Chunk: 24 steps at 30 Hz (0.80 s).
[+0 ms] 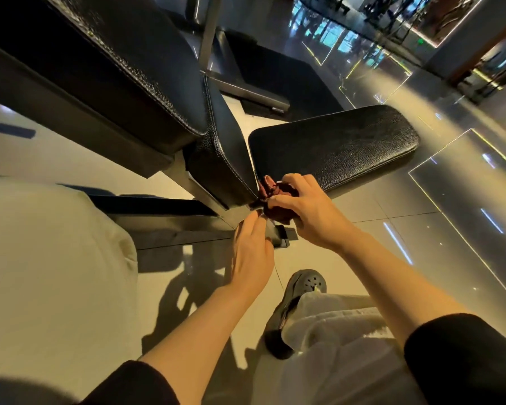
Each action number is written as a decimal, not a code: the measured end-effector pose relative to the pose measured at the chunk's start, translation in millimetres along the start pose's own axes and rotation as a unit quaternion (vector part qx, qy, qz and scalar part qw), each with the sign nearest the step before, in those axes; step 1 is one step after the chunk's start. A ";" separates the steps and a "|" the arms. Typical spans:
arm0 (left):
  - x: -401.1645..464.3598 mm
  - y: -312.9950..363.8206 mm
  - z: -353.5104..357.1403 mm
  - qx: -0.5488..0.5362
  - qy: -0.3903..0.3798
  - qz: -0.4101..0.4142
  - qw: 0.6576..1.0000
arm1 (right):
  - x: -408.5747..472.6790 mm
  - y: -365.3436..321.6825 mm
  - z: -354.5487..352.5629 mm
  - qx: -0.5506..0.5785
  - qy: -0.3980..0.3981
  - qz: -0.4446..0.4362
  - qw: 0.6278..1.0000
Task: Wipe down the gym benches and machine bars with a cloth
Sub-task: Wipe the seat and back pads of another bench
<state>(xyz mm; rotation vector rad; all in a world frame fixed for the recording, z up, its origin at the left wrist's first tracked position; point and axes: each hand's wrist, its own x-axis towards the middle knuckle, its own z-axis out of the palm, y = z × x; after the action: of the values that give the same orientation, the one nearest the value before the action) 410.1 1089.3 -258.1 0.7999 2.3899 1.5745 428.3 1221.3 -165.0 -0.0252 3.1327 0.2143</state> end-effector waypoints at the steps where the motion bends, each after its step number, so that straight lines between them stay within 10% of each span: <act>1: -0.9 0.9 -0.3 -0.005 -0.008 0.006 1.000 | -6.1 0.8 -2.4 -0.003 -0.001 0.005 1.000; 7: 0.3 6.3 -4.4 -0.055 -0.048 0.026 0.997 | -48.2 23.3 -16.8 -0.022 0.061 0.200 0.978; 11: -7.5 16.2 -10.1 -0.044 -0.063 0.037 0.996 | -66.9 25.3 -13.5 0.139 0.157 0.396 0.894; 16: -5.0 34.3 -24.2 0.032 -0.111 0.085 0.990 | -51.8 -18.3 10.5 0.321 0.226 0.411 0.823; 24: 28.6 18.9 -46.8 0.187 -0.212 0.114 0.952 | -26.2 -51.4 43.4 0.316 0.260 0.442 0.798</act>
<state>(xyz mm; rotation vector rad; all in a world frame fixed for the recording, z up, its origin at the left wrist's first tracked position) 372.7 1072.4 -217.0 1.3721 2.3498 0.8827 455.4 1176.8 -215.0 1.6195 3.1937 -1.0201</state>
